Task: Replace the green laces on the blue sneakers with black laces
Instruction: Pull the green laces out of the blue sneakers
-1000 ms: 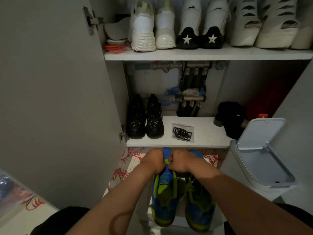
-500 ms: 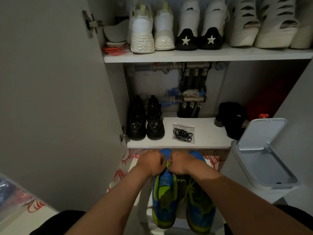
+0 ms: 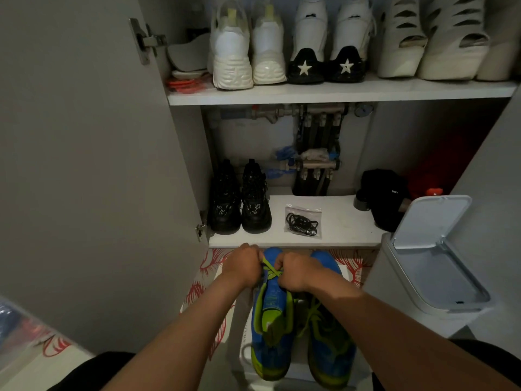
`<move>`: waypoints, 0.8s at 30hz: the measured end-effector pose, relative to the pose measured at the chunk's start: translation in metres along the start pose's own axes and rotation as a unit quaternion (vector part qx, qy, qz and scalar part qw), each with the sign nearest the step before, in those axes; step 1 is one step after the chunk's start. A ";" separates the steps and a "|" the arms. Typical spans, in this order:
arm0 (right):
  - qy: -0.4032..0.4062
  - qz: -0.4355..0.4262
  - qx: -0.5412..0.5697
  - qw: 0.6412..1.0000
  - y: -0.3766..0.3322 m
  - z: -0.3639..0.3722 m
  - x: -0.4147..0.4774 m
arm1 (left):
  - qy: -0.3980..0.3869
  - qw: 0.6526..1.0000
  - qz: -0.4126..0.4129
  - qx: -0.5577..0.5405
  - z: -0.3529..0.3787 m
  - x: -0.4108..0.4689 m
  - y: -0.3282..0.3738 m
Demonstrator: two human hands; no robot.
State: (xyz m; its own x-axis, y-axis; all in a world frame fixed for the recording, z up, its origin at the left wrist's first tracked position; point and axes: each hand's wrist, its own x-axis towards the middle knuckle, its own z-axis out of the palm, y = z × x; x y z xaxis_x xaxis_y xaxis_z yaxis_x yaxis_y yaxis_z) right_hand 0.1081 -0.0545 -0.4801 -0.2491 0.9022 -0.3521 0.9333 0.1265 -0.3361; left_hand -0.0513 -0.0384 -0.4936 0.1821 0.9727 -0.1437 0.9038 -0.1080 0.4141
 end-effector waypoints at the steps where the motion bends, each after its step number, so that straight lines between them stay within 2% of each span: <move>1: 0.005 -0.002 0.002 1.000 0.000 0.001 0.001 | -0.019 0.994 -0.032 -0.101 0.000 0.000 0.001; 3: 0.013 0.001 -0.001 1.000 -0.002 0.003 0.002 | -0.053 0.963 -0.080 -0.253 0.000 -0.002 0.006; 5: 0.025 0.004 -0.006 1.000 -0.003 0.004 0.002 | -0.063 0.951 -0.091 -0.287 0.001 -0.001 0.004; 10: 0.067 0.020 0.012 0.997 -0.001 0.008 0.005 | -0.070 0.948 -0.105 -0.292 0.001 0.000 0.003; 13: 0.081 0.020 0.036 0.996 0.000 0.008 0.006 | -0.115 0.965 -0.065 -0.227 0.000 -0.002 0.002; 16: 0.119 0.004 0.112 0.986 -0.003 0.005 0.009 | -0.110 0.979 -0.030 -0.167 0.001 -0.004 -0.002; 19: 0.179 -0.040 0.222 0.958 -0.011 -0.004 0.013 | -0.109 0.979 0.000 -0.171 -0.001 -0.005 -0.003; 21: 0.177 -0.056 0.245 0.951 -0.013 -0.007 0.015 | -0.089 0.978 0.005 -0.187 -0.003 -0.005 -0.002; 24: 0.155 -0.036 0.244 0.957 -0.008 -0.007 0.016 | -0.001 0.981 0.008 -0.193 -0.007 -0.002 0.001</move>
State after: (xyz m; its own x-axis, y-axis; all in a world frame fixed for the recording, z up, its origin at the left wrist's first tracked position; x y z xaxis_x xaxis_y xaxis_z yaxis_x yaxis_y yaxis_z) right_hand 0.0988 -0.0379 -0.4769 -0.1496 0.9868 -0.0617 0.6663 0.0545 -0.7437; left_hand -0.0533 -0.0387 -0.4867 0.1963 0.9710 -0.1365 0.6875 -0.0370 0.7253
